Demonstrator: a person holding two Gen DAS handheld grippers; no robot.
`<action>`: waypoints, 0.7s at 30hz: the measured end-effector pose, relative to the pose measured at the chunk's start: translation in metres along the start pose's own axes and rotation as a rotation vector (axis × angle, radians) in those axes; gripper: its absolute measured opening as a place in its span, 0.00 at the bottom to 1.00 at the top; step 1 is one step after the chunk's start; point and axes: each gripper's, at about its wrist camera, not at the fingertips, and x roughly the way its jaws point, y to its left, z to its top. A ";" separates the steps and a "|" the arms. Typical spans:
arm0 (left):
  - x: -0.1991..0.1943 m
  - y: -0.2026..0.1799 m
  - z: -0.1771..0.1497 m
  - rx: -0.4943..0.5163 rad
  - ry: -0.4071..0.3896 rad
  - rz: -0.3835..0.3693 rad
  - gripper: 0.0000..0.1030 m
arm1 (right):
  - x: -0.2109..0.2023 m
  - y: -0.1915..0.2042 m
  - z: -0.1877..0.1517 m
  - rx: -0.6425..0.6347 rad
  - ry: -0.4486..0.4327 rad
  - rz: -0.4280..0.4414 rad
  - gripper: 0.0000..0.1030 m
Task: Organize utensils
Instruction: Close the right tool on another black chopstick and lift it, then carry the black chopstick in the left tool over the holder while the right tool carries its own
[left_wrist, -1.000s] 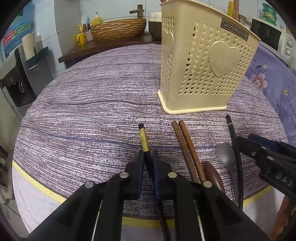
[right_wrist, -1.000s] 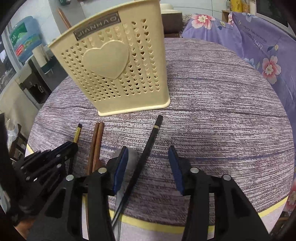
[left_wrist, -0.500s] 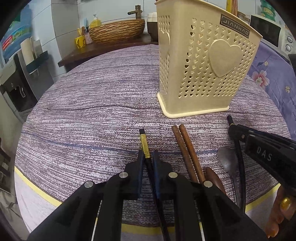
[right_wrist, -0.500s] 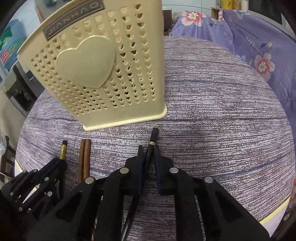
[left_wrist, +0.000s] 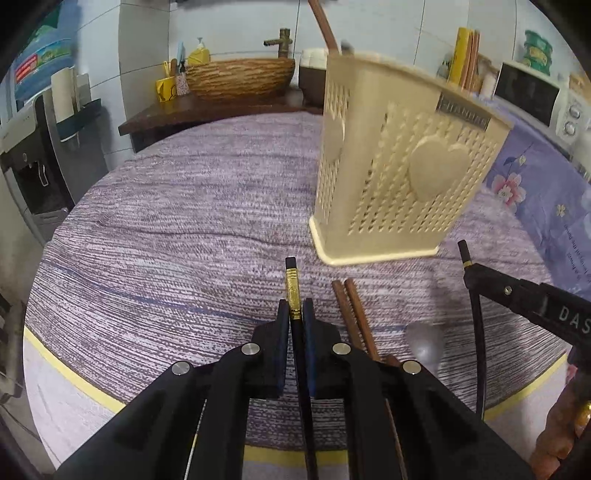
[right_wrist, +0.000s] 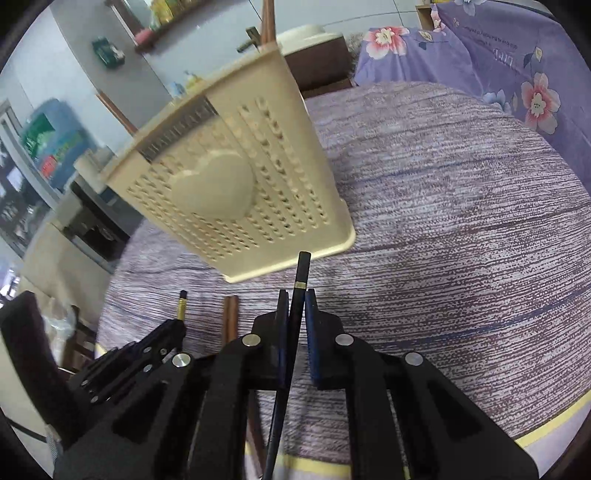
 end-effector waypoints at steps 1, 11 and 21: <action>-0.006 0.001 0.003 -0.009 -0.015 -0.010 0.08 | -0.009 0.002 0.002 -0.007 -0.016 0.021 0.09; -0.096 0.007 0.025 -0.044 -0.236 -0.070 0.08 | -0.113 0.029 0.017 -0.142 -0.196 0.152 0.08; -0.123 0.012 0.042 -0.054 -0.337 -0.052 0.08 | -0.154 0.037 0.027 -0.214 -0.272 0.164 0.08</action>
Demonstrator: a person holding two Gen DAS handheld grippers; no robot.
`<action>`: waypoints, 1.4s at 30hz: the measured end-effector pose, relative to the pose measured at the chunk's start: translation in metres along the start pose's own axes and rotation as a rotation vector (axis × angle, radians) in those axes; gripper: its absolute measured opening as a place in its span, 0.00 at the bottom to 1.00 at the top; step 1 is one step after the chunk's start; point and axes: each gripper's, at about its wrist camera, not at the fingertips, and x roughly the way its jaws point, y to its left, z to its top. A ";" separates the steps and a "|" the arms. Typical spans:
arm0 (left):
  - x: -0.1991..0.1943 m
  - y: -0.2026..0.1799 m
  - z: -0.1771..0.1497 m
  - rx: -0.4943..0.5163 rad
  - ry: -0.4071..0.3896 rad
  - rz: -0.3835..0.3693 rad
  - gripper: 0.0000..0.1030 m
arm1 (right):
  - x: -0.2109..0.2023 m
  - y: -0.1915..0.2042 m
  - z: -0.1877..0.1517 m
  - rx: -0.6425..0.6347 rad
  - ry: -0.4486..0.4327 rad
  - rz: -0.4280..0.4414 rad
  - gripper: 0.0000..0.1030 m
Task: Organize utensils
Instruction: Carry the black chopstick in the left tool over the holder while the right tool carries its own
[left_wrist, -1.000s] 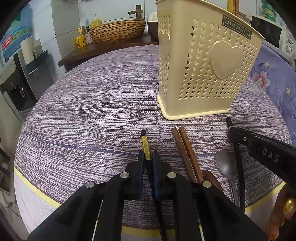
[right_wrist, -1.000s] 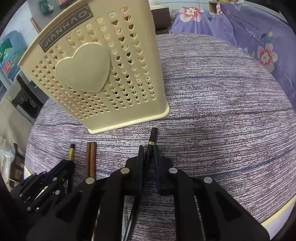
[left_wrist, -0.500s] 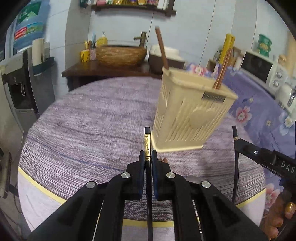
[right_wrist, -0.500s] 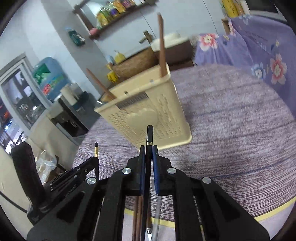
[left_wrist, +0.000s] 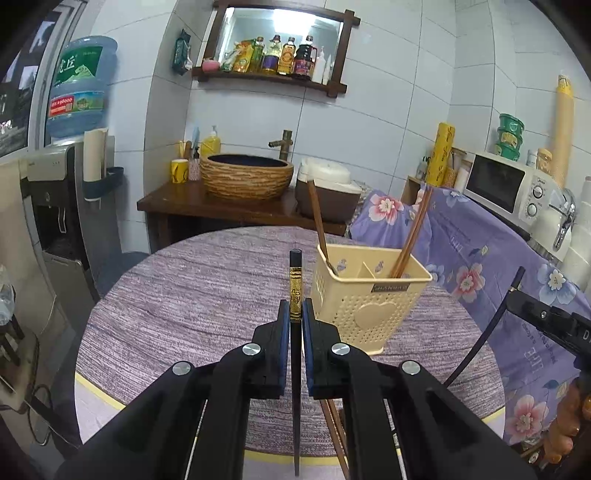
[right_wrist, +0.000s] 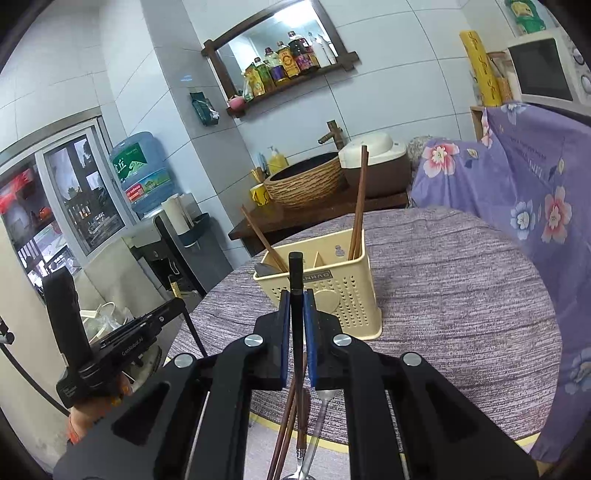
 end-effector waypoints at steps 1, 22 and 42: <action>-0.003 0.001 0.002 -0.001 -0.007 -0.001 0.08 | -0.002 0.001 0.001 -0.006 -0.004 0.000 0.08; -0.015 -0.009 0.038 -0.007 -0.038 -0.082 0.08 | -0.009 0.012 0.034 -0.090 -0.025 0.031 0.08; 0.038 -0.055 0.149 -0.032 -0.175 -0.100 0.08 | 0.035 0.021 0.156 -0.145 -0.220 -0.082 0.08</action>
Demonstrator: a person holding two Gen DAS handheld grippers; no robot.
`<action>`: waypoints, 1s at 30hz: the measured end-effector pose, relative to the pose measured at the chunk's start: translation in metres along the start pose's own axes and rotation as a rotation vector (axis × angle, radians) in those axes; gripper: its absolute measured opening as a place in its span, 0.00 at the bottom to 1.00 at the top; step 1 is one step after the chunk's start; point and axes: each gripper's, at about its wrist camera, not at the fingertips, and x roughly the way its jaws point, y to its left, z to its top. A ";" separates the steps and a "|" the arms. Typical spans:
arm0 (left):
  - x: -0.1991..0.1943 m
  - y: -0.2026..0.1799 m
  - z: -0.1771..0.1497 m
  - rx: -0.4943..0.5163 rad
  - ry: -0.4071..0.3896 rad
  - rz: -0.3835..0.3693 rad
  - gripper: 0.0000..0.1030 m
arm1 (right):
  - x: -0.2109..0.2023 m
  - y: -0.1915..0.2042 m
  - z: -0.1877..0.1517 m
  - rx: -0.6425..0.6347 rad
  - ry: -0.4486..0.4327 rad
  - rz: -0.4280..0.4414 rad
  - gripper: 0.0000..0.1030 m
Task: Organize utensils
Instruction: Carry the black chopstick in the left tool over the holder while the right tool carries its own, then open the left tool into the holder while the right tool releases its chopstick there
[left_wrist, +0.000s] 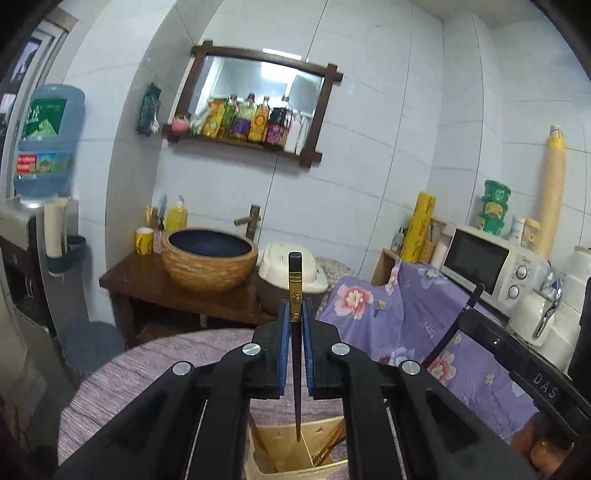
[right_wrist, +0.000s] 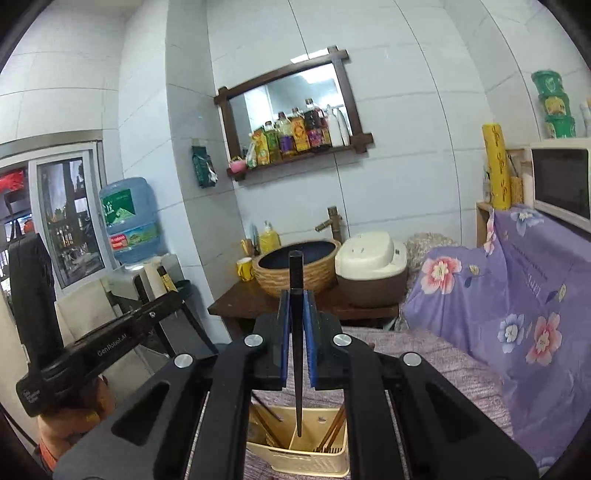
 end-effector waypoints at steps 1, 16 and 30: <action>0.004 0.001 -0.006 -0.002 0.012 0.002 0.08 | 0.006 -0.002 -0.008 -0.002 0.011 -0.011 0.08; 0.041 0.020 -0.092 0.011 0.189 0.022 0.08 | 0.051 -0.037 -0.097 0.068 0.158 -0.067 0.08; -0.034 0.043 -0.141 0.011 0.199 0.070 0.80 | -0.007 -0.027 -0.146 0.032 0.225 -0.102 0.56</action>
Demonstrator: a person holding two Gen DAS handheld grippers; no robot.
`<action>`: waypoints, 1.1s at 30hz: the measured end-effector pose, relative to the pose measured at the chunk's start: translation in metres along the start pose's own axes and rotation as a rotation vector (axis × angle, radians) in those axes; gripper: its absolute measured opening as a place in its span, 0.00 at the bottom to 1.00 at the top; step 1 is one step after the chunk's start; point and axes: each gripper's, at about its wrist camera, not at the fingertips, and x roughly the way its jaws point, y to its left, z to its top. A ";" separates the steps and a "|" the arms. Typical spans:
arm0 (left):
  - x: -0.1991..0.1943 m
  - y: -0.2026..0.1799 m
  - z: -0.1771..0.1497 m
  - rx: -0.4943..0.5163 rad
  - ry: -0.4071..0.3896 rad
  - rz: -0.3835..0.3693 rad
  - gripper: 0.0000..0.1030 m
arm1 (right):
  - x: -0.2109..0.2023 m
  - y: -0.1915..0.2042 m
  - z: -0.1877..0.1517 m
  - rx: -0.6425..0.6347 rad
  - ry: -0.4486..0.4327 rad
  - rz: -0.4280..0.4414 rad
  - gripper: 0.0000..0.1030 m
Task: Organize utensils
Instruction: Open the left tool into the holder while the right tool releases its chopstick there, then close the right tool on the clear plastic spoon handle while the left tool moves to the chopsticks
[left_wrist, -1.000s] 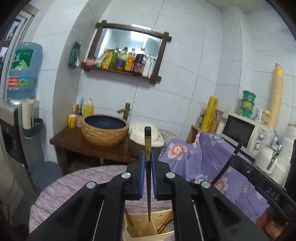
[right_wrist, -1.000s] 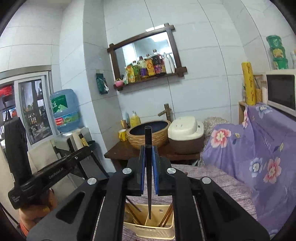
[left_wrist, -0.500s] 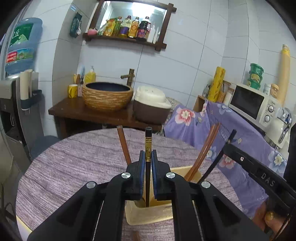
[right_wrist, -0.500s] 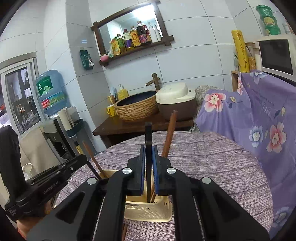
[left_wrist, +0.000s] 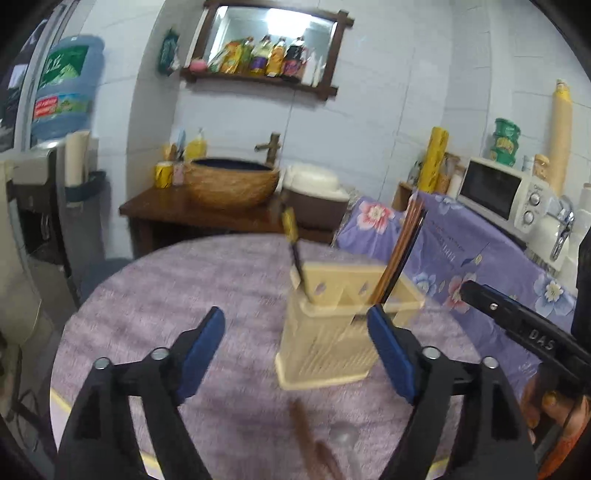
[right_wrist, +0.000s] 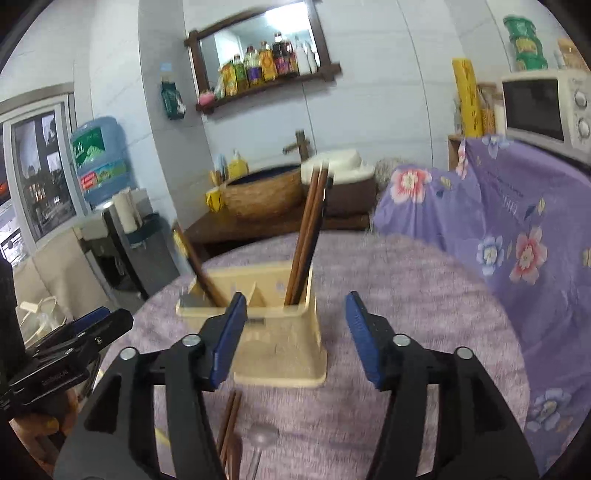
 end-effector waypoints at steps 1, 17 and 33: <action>0.001 0.004 -0.009 -0.001 0.025 0.016 0.81 | 0.002 0.000 -0.014 0.002 0.040 0.002 0.56; -0.006 0.035 -0.105 -0.009 0.185 0.160 0.82 | 0.038 0.041 -0.152 -0.074 0.396 -0.036 0.44; -0.009 0.031 -0.110 -0.014 0.192 0.145 0.82 | 0.051 0.056 -0.165 -0.113 0.448 -0.081 0.11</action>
